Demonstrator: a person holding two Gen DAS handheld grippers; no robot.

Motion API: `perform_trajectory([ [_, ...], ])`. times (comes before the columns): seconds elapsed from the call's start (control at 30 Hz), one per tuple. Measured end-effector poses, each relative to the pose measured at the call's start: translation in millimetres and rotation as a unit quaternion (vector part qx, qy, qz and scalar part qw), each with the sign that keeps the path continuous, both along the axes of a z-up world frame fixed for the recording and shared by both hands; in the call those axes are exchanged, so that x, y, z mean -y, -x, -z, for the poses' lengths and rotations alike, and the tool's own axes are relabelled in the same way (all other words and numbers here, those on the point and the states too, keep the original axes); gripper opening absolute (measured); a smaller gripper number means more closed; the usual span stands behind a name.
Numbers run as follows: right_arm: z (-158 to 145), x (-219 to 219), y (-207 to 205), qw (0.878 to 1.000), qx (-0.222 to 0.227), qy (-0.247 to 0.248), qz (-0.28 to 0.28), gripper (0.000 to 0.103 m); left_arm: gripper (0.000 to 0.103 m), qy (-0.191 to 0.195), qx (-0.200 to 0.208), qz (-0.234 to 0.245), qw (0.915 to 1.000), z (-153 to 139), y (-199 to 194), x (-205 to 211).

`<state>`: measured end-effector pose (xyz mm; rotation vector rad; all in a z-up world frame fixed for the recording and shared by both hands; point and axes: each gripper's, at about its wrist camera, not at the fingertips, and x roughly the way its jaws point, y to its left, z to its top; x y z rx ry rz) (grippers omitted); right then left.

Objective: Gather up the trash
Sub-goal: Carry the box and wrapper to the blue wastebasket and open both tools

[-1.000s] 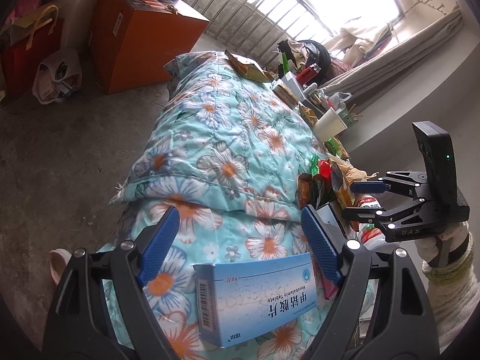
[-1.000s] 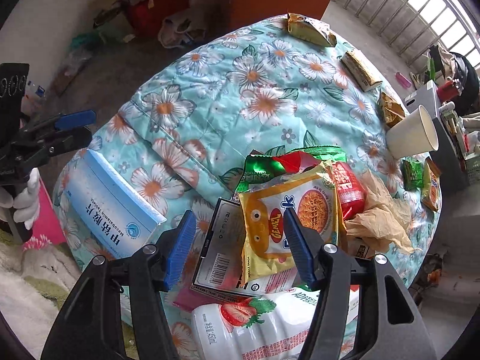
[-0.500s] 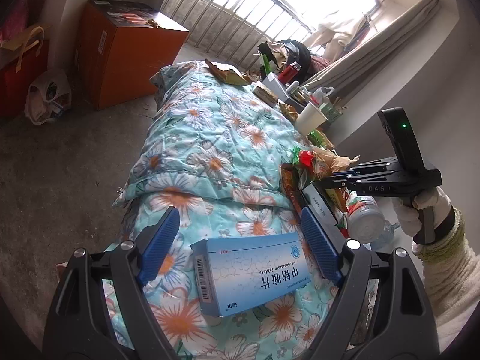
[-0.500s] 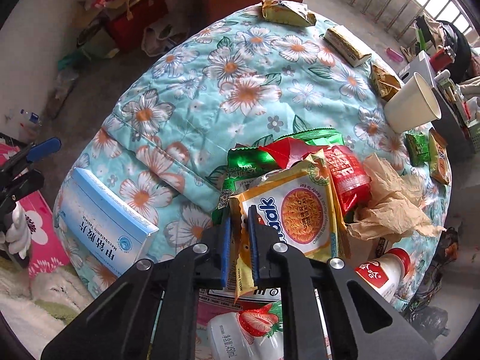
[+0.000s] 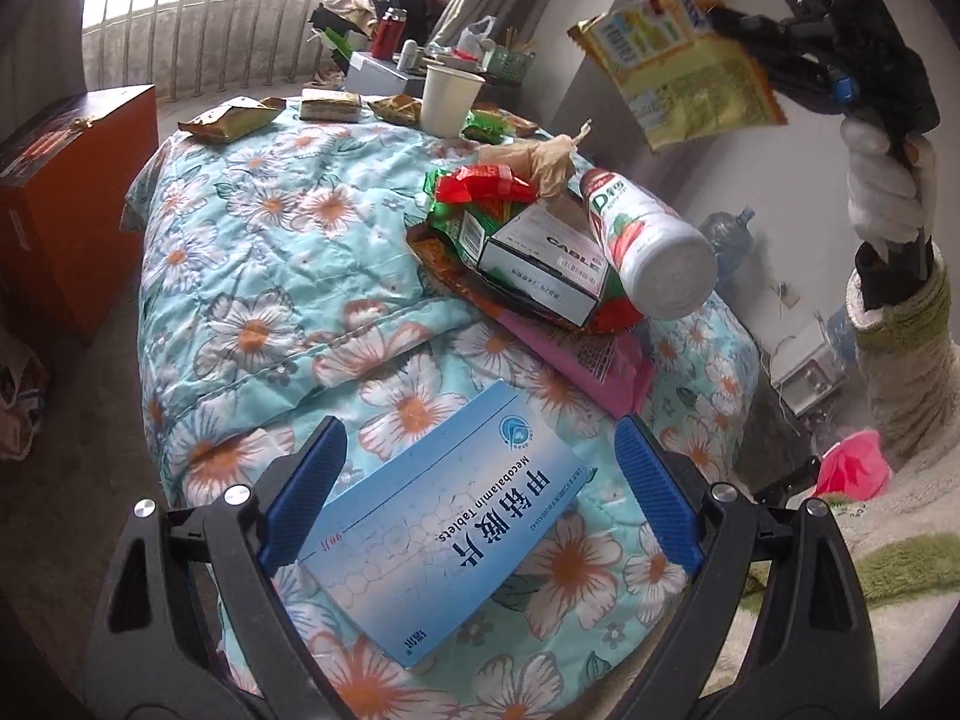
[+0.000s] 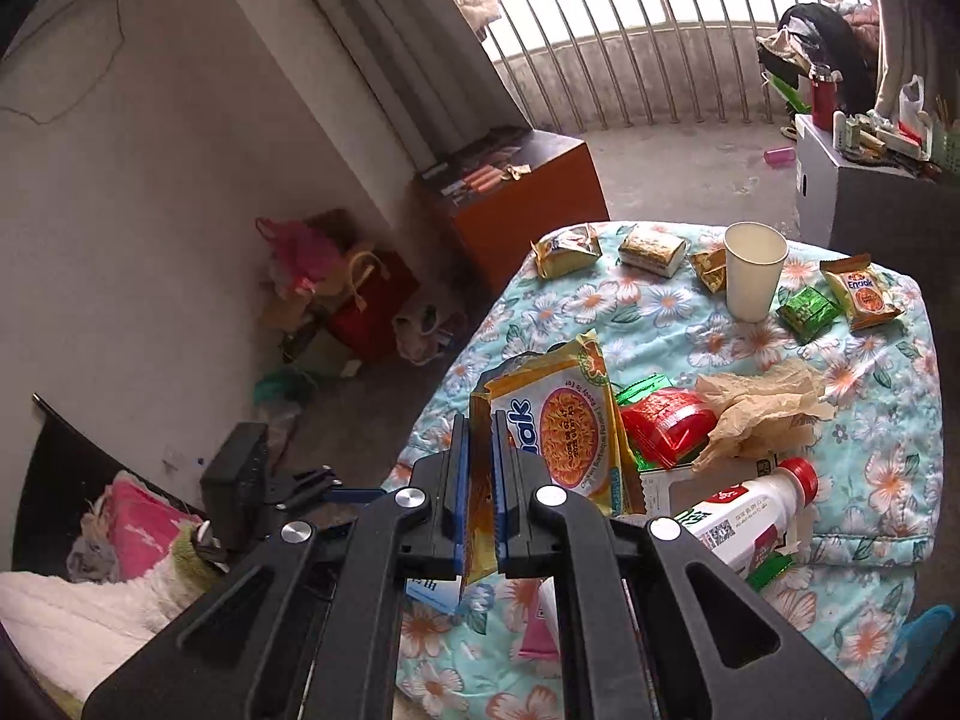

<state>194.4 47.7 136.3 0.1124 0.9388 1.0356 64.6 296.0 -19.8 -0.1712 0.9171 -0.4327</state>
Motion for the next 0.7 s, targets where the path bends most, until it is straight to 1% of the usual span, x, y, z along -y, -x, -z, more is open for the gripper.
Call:
perform_trajectory([
  [0.07,-5,27,11,0.999,-0.010,-0.034,0.020,0.007,0.086,-0.029,-0.020,0.045,0.9984,9,-9,12],
  [0.17,-2,64,27,0.997,-0.017,-0.057,0.053,0.007,0.086,-0.086,-0.045,0.099,0.9904,22,-13,31],
  [0.23,6,85,35,0.995,-0.027,-0.064,0.074,0.007,0.086,-0.128,-0.038,0.121,0.9836,27,-10,42],
  [0.3,17,103,43,0.992,-0.037,-0.069,0.095,0.007,0.087,-0.161,-0.035,0.133,0.9773,29,-7,48],
  [0.37,32,120,49,0.989,-0.049,-0.075,0.116,0.007,0.087,-0.188,-0.037,0.133,0.9725,33,-7,54],
  [0.43,46,138,56,0.985,-0.063,-0.091,0.135,0.007,0.087,-0.204,-0.041,0.131,0.9693,35,-8,59],
  [0.57,68,175,65,0.974,-0.085,-0.124,0.167,0.007,0.086,-0.215,-0.055,0.114,0.9682,35,-13,65],
  [0.7,79,208,74,0.967,-0.084,-0.148,0.190,0.007,0.082,-0.228,-0.066,0.097,0.9665,34,-13,74],
])
